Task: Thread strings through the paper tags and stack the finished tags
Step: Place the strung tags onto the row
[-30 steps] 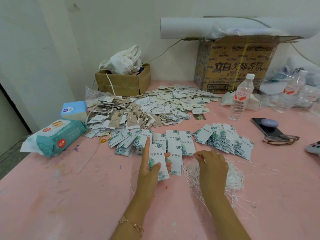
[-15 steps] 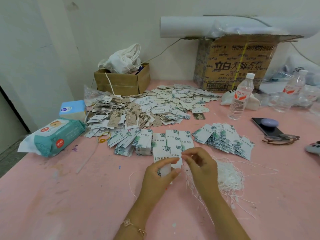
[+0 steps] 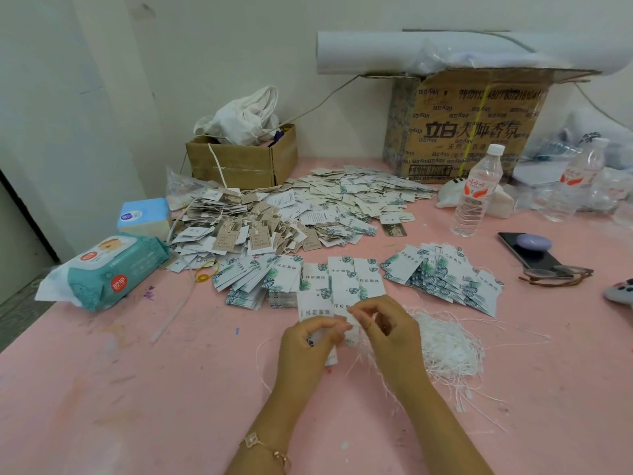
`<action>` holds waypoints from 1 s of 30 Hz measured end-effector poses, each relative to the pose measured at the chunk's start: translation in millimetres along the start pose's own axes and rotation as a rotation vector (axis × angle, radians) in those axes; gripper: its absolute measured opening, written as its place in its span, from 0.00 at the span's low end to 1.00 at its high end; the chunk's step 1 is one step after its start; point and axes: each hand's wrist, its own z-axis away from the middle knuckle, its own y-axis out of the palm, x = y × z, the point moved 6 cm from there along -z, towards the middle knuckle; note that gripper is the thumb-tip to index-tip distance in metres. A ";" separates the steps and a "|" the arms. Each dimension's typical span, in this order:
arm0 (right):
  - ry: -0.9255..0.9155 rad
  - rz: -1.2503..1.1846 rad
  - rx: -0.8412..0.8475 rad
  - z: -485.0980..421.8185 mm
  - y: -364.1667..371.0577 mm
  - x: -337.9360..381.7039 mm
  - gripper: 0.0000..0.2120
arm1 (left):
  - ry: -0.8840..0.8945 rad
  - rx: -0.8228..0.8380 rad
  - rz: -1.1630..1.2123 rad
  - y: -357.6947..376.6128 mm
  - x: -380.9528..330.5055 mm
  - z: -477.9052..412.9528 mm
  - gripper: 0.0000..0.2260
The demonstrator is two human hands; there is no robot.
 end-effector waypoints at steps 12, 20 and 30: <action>0.140 0.403 -0.128 -0.1 -21.3 -18.5 0.23 | -0.051 -0.210 0.271 -23.7 3.6 -5.1 0.07; 0.149 0.298 -0.188 -1.3 -25.2 -16.4 0.22 | -0.094 -0.211 0.336 -27.8 6.9 -5.7 0.08; 0.422 -0.527 -0.071 -5.6 -10.0 -20.9 0.09 | -0.097 -0.304 0.344 -34.7 11.3 -7.6 0.05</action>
